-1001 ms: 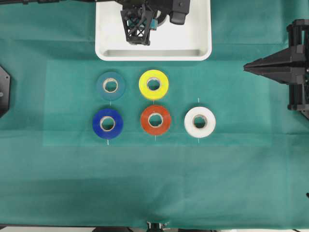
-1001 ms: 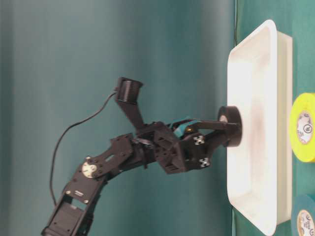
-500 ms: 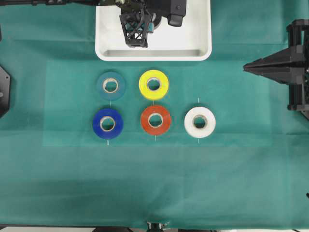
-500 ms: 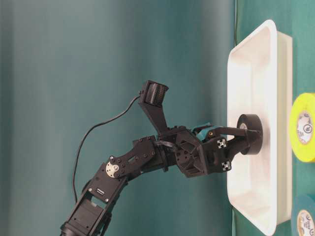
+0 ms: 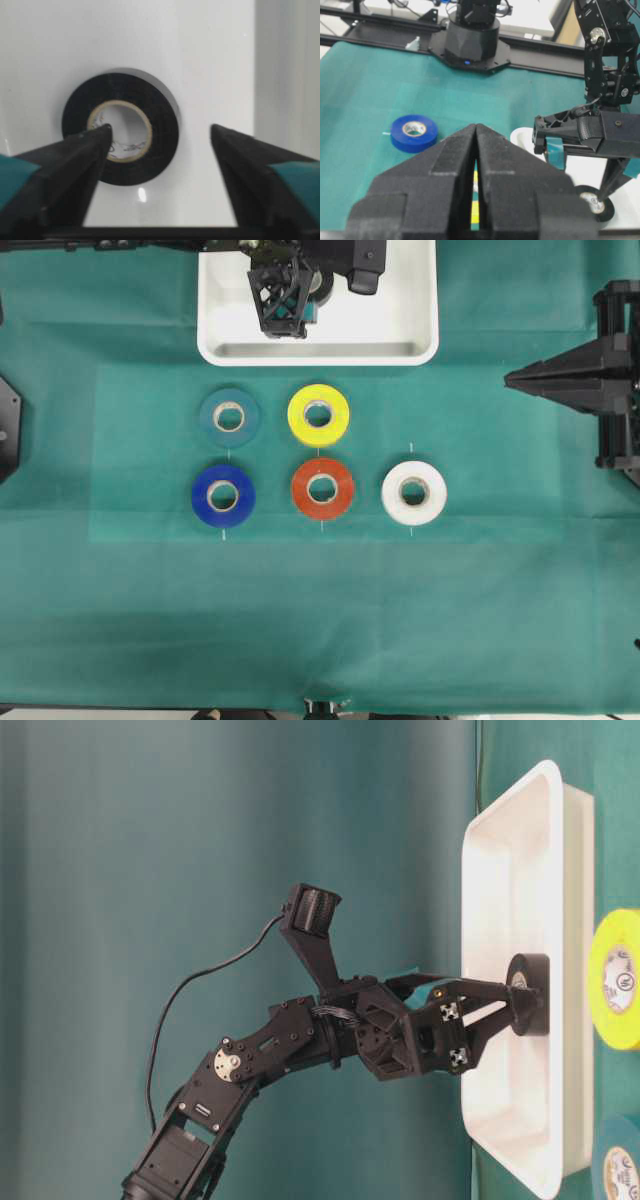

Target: Place the tape from the fixed location into the white case.

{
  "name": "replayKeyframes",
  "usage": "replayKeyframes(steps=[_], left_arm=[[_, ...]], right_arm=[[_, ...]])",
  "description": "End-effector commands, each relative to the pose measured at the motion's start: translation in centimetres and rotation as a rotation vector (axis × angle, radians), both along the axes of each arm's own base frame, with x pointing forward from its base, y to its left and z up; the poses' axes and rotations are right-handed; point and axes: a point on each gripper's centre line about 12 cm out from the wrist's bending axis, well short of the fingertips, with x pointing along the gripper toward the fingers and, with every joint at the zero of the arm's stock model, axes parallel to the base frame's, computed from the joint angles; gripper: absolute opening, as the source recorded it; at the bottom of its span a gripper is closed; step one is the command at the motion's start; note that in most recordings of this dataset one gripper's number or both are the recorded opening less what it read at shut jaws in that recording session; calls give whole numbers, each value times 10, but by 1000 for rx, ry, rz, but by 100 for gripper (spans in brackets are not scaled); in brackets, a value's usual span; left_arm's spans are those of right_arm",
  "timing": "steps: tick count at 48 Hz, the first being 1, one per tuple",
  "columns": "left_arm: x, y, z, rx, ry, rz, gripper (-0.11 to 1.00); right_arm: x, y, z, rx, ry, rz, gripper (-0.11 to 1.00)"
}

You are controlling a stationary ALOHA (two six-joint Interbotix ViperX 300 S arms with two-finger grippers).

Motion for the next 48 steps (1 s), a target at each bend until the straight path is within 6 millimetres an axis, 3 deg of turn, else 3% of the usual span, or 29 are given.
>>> replayKeyframes(steps=[1,22,35,48], left_arm=[[4,3,18,17,-51,6,95],[3,2,24,15,-58,14,95],[-1,-12,61,24,-98,2,95],[-9,-19,81,7,-85,20,95]], right_arm=[[3,0,11,-3,-31,2,0],[3,0,12,-3,-32,2,0],[3,0,13,-6,-34,2,0],[3,0,13,-6,-34,2,0]])
